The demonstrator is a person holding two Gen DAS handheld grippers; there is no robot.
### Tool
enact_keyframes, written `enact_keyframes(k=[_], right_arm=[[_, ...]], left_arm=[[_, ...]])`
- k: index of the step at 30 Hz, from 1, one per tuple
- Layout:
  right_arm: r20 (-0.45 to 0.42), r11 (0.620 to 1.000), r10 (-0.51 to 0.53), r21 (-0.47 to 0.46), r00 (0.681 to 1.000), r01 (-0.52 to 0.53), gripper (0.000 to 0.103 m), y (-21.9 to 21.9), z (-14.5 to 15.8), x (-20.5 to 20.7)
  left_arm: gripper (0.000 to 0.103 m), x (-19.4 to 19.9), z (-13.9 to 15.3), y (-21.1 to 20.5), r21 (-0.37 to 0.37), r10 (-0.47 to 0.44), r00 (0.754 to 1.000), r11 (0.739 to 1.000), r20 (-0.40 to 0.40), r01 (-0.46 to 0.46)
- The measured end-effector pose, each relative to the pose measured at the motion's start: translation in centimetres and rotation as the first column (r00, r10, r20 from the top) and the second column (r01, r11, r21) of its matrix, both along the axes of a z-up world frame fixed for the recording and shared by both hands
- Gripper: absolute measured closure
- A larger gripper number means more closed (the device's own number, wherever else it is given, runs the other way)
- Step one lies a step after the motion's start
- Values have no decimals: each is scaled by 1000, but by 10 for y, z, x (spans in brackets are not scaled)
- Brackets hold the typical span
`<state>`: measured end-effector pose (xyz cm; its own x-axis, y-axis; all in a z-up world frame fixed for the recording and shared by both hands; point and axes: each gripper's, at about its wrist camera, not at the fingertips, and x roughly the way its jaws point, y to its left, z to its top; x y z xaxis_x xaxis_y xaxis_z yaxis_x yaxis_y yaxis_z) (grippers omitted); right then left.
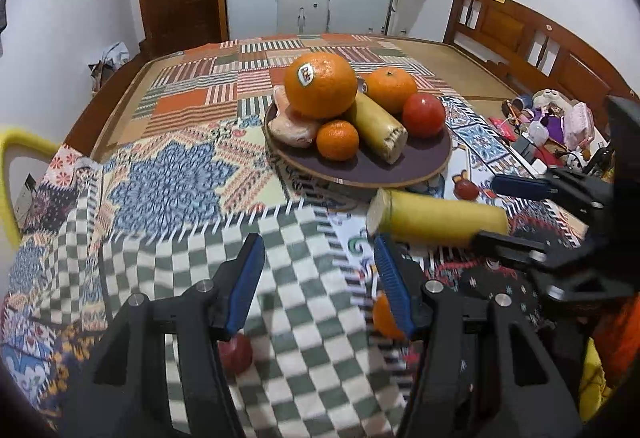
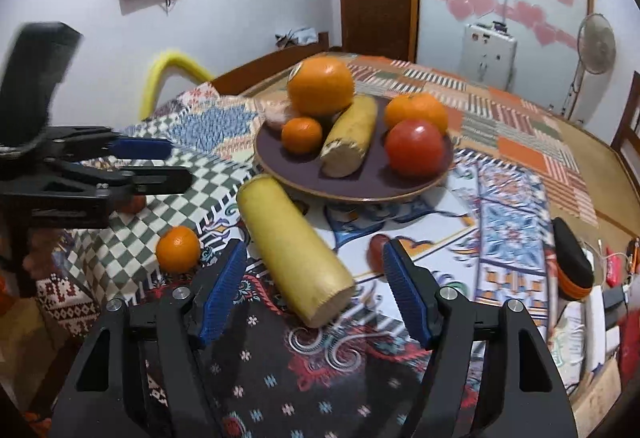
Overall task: Organize fruits
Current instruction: 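Move the right gripper to the yellow cylinder while the left approaches another mandarin, then grasp the yellow cylinder with the right gripper while the left grasps the mandarin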
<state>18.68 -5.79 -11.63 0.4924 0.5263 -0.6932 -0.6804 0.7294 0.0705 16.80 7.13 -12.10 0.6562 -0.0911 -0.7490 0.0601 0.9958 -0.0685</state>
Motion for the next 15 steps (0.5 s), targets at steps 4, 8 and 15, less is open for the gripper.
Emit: enact_keyframes(k=[4,8,15], right_arm=[[-9,1000,8,-14,1000,-8,53,2,-7,1],[-19,1000,22,7,1000,-22,61,-7,-3,-8],[-31,998,-55,4,998,55,68,-29,-5,-44]], left_arm=[[46,-14,-3,-1,-7,-7,1000,1000,-7,7],[46,-25,-1,-4,-19,-14,1000,1000,-4,14],[46,-33,-10,-18,-49,-50,998,998,-26,49]])
